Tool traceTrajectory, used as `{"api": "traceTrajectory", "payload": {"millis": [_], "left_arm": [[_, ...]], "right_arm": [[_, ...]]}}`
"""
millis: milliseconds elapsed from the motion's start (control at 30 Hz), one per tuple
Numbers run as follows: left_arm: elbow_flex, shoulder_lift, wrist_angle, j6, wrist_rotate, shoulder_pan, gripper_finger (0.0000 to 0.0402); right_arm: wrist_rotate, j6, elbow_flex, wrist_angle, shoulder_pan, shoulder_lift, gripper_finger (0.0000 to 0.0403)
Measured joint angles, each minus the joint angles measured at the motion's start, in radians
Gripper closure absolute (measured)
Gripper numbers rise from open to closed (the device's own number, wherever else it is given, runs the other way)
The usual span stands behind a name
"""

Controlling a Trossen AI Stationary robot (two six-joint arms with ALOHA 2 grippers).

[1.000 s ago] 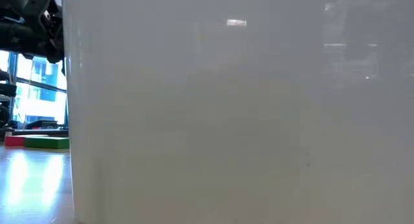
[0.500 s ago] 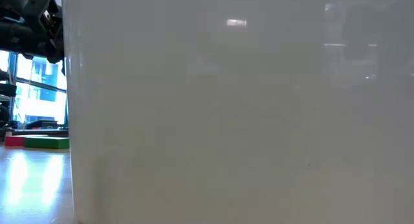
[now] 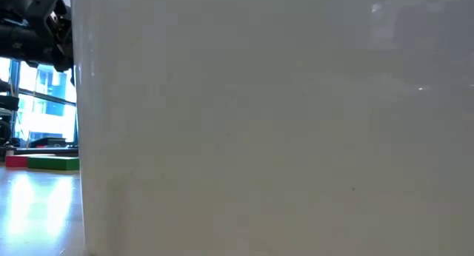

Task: Sort & place blocks by color
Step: Put the orange block into the gray bin

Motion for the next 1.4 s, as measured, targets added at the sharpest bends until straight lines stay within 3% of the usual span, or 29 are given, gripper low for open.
{"api": "traceTrajectory", "payload": {"millis": [700,867,1000,1400], "left_arm": [[0.0,0.0,0.002,-0.02,-0.019,0.0,0.0218],[0.0,0.0,0.002,-0.121,-0.019,0.0,0.0218],[0.0,0.0,0.002,-0.138,-0.019,0.0,0.0218],[0.0,0.0,0.003,-0.139,-0.019,0.0,0.0218]], "right_arm": [[0.037,0.01,0.0,0.01,0.0,0.0,0.0247],[0.149,0.25,0.0,0.03,0.0,0.0,0.0247],[0.178,0.287,0.0,0.036,0.0,0.0,0.0247],[0.23,0.3,0.0,0.394,0.0,0.0,0.0247]]}}
